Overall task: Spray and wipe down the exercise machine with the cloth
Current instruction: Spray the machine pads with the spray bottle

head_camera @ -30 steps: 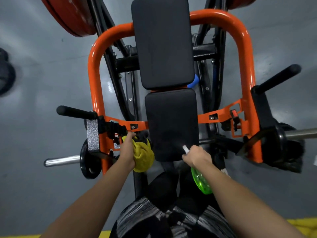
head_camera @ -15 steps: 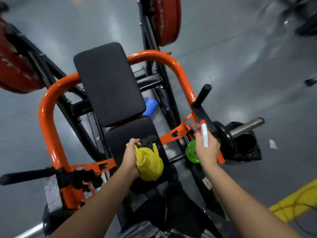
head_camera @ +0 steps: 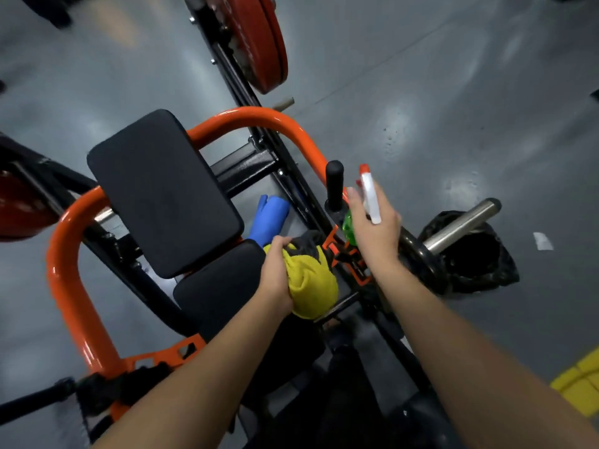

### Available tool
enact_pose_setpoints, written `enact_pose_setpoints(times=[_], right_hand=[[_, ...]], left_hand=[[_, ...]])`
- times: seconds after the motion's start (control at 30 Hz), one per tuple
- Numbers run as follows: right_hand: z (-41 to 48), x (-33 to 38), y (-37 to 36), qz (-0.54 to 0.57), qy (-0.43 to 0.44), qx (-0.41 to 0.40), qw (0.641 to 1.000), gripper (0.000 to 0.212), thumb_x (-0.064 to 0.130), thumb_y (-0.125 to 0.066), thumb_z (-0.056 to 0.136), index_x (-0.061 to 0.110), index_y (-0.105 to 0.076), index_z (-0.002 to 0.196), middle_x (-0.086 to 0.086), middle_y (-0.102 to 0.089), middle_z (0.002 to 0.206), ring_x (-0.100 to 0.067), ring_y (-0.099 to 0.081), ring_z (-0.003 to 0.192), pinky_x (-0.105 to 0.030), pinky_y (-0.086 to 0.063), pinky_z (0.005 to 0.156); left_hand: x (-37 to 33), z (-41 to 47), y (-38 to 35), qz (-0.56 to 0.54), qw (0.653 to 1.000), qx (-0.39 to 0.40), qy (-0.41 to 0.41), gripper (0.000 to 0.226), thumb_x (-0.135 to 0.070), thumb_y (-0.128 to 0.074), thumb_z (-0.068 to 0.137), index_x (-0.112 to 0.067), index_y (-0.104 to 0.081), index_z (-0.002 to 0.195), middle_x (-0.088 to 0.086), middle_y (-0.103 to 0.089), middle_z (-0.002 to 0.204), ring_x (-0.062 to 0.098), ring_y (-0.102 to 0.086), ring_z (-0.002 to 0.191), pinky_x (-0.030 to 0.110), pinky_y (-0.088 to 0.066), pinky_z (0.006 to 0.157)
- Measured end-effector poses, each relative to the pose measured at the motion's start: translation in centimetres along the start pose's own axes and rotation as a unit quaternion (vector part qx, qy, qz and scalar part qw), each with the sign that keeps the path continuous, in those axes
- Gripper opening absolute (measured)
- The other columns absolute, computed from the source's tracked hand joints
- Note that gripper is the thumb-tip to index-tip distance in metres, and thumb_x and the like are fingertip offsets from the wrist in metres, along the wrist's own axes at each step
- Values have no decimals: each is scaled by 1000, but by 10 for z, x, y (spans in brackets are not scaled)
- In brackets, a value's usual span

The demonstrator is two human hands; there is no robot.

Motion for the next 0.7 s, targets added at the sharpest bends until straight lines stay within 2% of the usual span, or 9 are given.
enact_pose_setpoints(times=[0.07,0.17,0.27,0.37,0.43,0.53,0.6,0.67,0.7], right_hand=[[-1,-17,-9,-27,-7,33,999,65,62,-68,86,19,-60,134,-4,-70,118,-25,-62,112,-37,-47,95],[-14,-34,-6,-19,-42,63,997,85,62,-80,75,17,-50,141,-5,-60,134,-25,-49,128,-38,-39,108],[-21,-44,-5,0,-59,96,994,106,55,-88,69,16,-37,152,-5,-48,148,-22,-37,138,-29,-30,112],[-27,-53,-2,-19,-81,73,994,127,59,-92,60,11,-27,157,-14,-33,158,-29,-26,147,-41,-25,120],[-41,-57,10,-53,-73,-6,996,121,64,-89,57,4,-37,149,-19,-39,149,-34,-32,140,-45,-29,116],[-83,-52,24,-59,3,-100,993,65,61,-74,82,4,-53,107,-7,-50,111,-32,-49,106,-60,-46,93],[-110,-50,6,-4,41,-43,998,52,58,-59,95,7,-53,97,0,-47,101,-26,-49,97,-58,-47,84],[-131,-51,-28,43,7,86,995,64,70,-55,91,8,-55,109,0,-47,111,-22,-49,106,-47,-47,96],[-141,-48,-51,65,-25,172,983,75,77,-56,85,10,-52,121,0,-45,120,-20,-48,115,-35,-44,103]], left_hand=[[11,7,-1,-1,1000,-7,3,35,-38,-69,79,-9,-79,95,17,-76,103,35,-71,96,58,-50,104],[21,4,0,-9,1000,-11,21,34,-38,-66,80,-10,-83,88,20,-75,108,37,-71,99,61,-48,104],[25,1,6,-8,999,-16,33,59,-42,-72,66,-4,-78,111,24,-71,121,39,-68,109,63,-45,107],[26,2,14,-14,999,-21,44,81,-45,-78,57,-5,-70,127,27,-66,131,44,-63,122,66,-42,108],[26,4,21,-22,998,-23,48,83,-46,-79,57,-6,-69,129,27,-64,132,46,-61,125,67,-42,108],[24,3,29,-26,998,-25,51,79,-49,-79,59,-9,-71,127,25,-65,133,44,-62,124,65,-44,107],[21,-1,36,-30,998,-35,42,71,-50,-76,67,-10,-72,126,24,-66,133,40,-64,122,61,-46,108],[21,-8,36,-32,998,-31,36,63,-50,-69,78,-10,-72,127,23,-65,134,37,-66,118,54,-49,108],[22,-10,38,-43,998,-19,31,60,-50,-65,84,-11,-71,129,22,-65,135,35,-66,116,50,-51,106]])
Point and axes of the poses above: each hand's wrist, its own z-axis towards the middle knuckle, its own y-axis out of the back of the hand, x = y × z, the point moved 8 cm from there along z, towards the middle knuckle
